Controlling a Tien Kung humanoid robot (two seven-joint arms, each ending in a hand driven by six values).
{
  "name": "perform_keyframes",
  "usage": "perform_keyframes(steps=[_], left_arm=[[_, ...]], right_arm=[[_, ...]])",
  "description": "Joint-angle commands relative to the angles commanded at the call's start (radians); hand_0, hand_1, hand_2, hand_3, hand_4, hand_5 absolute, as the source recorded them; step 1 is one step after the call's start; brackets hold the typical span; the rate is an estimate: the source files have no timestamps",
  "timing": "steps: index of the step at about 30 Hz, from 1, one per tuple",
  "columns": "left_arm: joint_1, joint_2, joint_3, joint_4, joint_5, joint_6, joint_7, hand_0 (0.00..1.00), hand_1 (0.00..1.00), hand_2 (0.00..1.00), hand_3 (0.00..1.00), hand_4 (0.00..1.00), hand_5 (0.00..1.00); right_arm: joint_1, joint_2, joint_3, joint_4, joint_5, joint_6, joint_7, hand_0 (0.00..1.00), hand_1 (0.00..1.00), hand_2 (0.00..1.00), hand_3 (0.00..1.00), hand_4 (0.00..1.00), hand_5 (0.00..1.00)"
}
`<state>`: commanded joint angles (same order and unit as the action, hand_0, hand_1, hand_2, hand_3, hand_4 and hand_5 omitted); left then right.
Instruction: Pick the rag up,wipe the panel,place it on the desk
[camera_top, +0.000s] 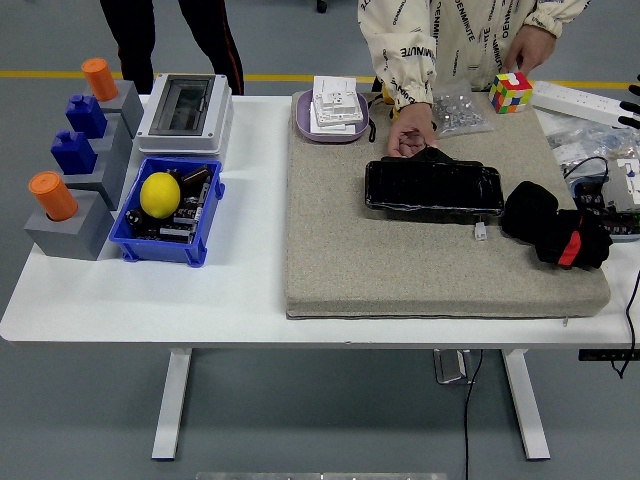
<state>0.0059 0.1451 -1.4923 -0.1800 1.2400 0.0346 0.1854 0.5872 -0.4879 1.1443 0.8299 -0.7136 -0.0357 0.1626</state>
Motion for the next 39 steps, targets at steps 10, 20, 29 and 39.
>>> perform_keyframes(steps=[10, 20, 29, 39], left_arm=[[-0.002, -0.001, -0.001, 0.000, 0.001, 0.000, 0.000, 0.644, 0.693, 0.735, 0.565, 0.597, 0.472], [-0.002, -0.002, -0.007, 0.000, 0.003, 0.001, 0.000, 0.644, 0.693, 0.734, 0.564, 0.597, 0.471], [-0.002, -0.003, -0.007, 0.000, 0.002, 0.000, 0.000, 0.644, 0.693, 0.734, 0.564, 0.597, 0.472], [-0.003, -0.003, -0.008, 0.000, 0.003, 0.001, 0.000, 0.648, 0.693, 0.735, 0.564, 0.597, 0.472]], right_arm=[[0.010, -0.015, -0.027, -0.014, -0.307, -0.045, -0.027, 0.729, 0.684, 0.758, 0.735, 0.998, 0.621], [0.016, -0.019, -0.038, -0.023, -0.552, -0.063, -0.042, 0.734, 0.684, 0.755, 0.737, 0.998, 0.612], [0.021, -0.021, -0.053, -0.019, -0.702, -0.077, -0.054, 0.737, 0.686, 0.757, 0.744, 0.998, 0.606], [0.028, -0.026, -0.079, -0.011, -0.797, -0.083, -0.068, 0.741, 0.688, 0.760, 0.747, 0.998, 0.613]])
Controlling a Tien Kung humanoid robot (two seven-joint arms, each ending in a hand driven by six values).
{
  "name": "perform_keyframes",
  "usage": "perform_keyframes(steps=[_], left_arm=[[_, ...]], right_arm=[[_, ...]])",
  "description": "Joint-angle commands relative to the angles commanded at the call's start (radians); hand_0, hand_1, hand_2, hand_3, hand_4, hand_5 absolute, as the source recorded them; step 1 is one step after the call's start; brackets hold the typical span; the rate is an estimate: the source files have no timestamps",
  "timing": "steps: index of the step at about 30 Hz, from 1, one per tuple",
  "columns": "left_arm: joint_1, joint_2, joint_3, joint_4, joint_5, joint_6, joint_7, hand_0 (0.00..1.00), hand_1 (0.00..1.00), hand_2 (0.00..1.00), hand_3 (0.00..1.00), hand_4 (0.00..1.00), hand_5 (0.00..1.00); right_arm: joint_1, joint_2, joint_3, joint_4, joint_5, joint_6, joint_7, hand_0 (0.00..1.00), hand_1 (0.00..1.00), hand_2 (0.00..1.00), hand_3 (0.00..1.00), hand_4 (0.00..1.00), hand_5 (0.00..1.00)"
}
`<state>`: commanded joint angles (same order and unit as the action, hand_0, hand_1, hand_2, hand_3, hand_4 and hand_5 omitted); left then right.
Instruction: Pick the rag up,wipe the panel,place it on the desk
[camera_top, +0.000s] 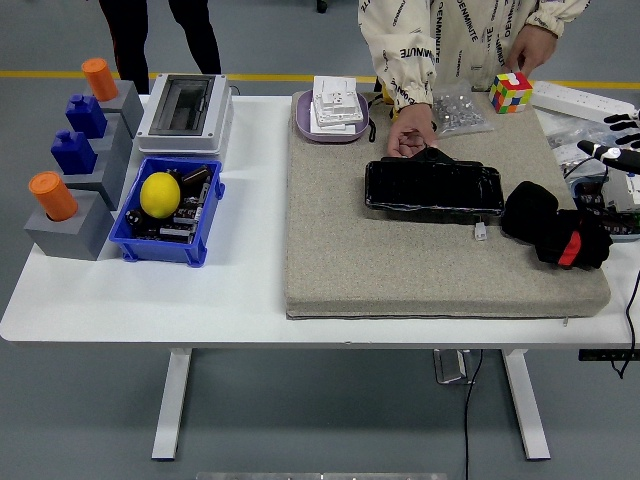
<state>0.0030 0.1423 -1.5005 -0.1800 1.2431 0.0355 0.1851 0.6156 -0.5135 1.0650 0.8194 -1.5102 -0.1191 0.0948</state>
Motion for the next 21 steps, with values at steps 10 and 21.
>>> perform_keyframes(steps=[10, 21], left_arm=[[0.000, -0.001, -0.001, 0.000, 0.000, 0.000, 0.000, 0.644, 0.693, 0.735, 0.563, 0.597, 0.471], [-0.001, -0.002, -0.001, 0.000, -0.001, 0.000, -0.001, 0.644, 0.692, 0.735, 0.563, 0.597, 0.471]], right_arm=[[0.005, 0.001, -0.012, 0.013, -0.149, 0.009, -0.025, 0.741, 0.689, 0.760, 0.749, 0.998, 0.612], [0.007, 0.008, -0.024, 0.008, -0.261, 0.021, -0.040, 0.751, 0.693, 0.765, 0.756, 0.998, 0.609]])
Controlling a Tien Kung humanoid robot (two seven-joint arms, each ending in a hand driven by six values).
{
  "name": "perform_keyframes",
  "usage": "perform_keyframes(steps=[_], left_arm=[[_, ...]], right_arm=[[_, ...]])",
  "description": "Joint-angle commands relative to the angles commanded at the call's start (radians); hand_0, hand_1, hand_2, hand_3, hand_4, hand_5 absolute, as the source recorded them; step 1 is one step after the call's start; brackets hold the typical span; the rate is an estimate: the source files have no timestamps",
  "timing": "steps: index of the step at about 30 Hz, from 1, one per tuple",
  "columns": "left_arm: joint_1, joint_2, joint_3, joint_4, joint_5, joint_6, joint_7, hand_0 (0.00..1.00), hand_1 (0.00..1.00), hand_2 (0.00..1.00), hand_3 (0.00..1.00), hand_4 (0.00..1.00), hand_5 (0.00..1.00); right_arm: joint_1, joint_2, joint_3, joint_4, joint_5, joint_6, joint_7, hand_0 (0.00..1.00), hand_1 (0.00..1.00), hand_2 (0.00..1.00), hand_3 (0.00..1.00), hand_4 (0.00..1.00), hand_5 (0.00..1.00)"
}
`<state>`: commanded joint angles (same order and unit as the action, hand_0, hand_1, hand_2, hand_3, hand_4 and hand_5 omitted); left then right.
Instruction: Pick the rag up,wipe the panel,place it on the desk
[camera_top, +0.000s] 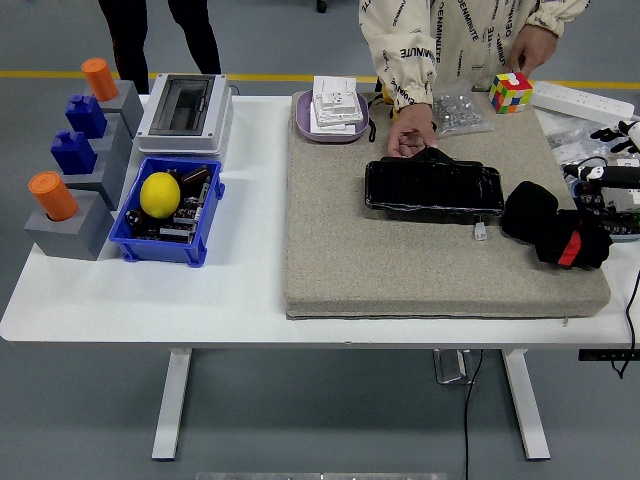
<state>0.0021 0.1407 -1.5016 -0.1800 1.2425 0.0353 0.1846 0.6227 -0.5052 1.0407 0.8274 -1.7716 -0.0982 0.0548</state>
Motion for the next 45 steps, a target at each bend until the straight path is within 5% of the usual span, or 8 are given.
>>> perform_keyframes(steps=[45], left_arm=[[0.008, 0.008, 0.000, 0.000, 0.006, 0.000, 0.001, 0.644, 0.693, 0.734, 0.565, 0.598, 0.472]], right_arm=[[-0.019, 0.040, -0.087, 0.031, -0.063, 0.044, -0.035, 0.768, 0.707, 0.783, 0.774, 0.998, 0.632]])
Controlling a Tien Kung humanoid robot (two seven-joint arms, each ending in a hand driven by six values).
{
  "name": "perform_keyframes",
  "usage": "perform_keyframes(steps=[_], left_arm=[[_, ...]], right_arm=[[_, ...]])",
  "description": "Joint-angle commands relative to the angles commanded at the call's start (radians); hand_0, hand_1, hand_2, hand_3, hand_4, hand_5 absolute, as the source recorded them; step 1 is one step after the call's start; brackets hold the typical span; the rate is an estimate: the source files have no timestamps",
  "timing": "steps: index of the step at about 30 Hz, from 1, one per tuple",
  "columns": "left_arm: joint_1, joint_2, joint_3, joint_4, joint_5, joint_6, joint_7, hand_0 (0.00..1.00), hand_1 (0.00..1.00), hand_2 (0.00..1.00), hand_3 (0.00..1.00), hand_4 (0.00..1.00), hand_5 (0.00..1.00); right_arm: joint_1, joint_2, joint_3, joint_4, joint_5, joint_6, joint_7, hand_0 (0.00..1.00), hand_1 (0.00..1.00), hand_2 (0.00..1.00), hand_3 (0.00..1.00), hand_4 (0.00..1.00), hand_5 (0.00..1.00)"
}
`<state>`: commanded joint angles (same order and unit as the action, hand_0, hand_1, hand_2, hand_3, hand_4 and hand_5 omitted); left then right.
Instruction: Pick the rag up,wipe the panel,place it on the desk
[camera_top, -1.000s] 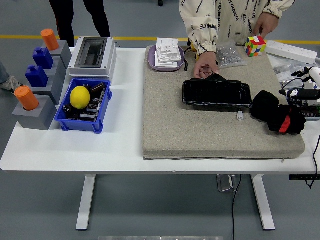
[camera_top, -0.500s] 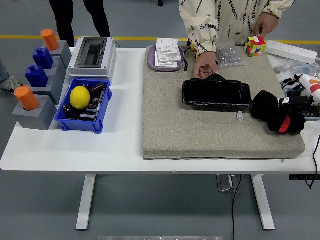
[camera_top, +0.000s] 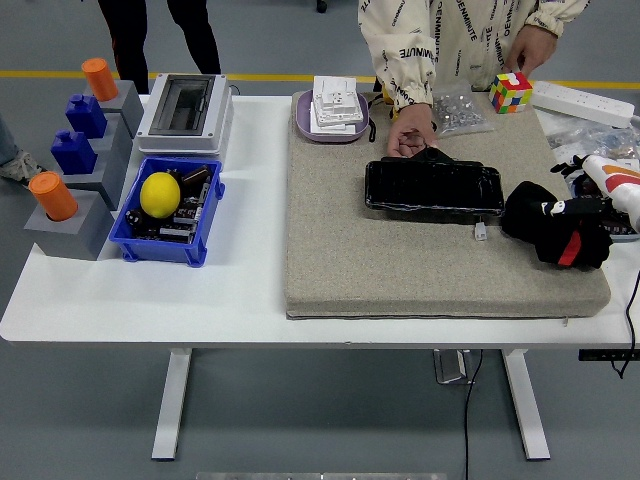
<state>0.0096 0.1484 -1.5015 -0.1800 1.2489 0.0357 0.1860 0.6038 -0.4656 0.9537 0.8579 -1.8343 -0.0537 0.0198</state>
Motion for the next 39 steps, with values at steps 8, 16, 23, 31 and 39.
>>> perform_keyframes(steps=[8, 16, 23, 31, 39], left_arm=[[-0.006, -0.003, 0.005, 0.000, -0.005, -0.001, -0.001, 0.644, 0.692, 0.734, 0.563, 0.598, 0.471], [-0.007, -0.005, 0.004, 0.000, -0.005, 0.000, 0.000, 0.644, 0.692, 0.734, 0.564, 0.598, 0.472], [-0.008, -0.005, 0.005, 0.000, -0.006, 0.000, -0.001, 0.644, 0.693, 0.734, 0.564, 0.597, 0.471], [-0.009, -0.007, 0.006, 0.000, -0.008, 0.000, 0.000, 0.644, 0.694, 0.734, 0.563, 0.597, 0.471], [-0.013, -0.008, 0.010, 0.000, -0.011, 0.000, -0.001, 0.643, 0.693, 0.734, 0.563, 0.598, 0.472]], right_arm=[[0.000, 0.007, -0.005, -0.010, 0.000, 0.001, 0.002, 0.767, 0.708, 0.783, 0.775, 0.998, 0.634], [0.003, 0.018, -0.009, -0.040, -0.004, 0.001, 0.005, 0.768, 0.708, 0.783, 0.775, 0.998, 0.636], [0.013, 0.032, -0.019, -0.072, -0.014, 0.001, 0.007, 0.768, 0.708, 0.783, 0.775, 0.998, 0.636], [0.023, 0.045, -0.026, -0.100, -0.022, 0.003, 0.008, 0.769, 0.708, 0.783, 0.775, 0.998, 0.638], [0.025, 0.046, -0.027, -0.106, -0.025, 0.003, 0.009, 0.769, 0.708, 0.783, 0.774, 0.998, 0.638]])
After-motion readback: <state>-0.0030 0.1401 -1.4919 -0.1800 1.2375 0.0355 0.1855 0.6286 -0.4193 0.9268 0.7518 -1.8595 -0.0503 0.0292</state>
